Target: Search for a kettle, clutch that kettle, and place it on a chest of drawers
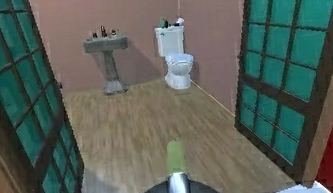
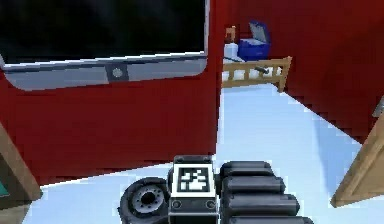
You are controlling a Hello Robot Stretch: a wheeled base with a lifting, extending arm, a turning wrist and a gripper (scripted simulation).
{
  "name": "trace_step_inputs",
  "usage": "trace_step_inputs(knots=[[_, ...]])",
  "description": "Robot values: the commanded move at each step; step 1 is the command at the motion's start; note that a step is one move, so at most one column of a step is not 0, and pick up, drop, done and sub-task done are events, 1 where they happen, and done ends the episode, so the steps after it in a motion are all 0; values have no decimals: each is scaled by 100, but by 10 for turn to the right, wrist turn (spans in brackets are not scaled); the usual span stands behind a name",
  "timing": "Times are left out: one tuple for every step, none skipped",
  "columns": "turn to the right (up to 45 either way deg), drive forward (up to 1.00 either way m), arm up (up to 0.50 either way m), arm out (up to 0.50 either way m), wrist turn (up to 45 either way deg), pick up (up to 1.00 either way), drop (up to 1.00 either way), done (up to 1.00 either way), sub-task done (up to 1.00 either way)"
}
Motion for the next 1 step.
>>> trace_step_inputs(knots=[[0,70,0,0,0,0,0,0,0]])
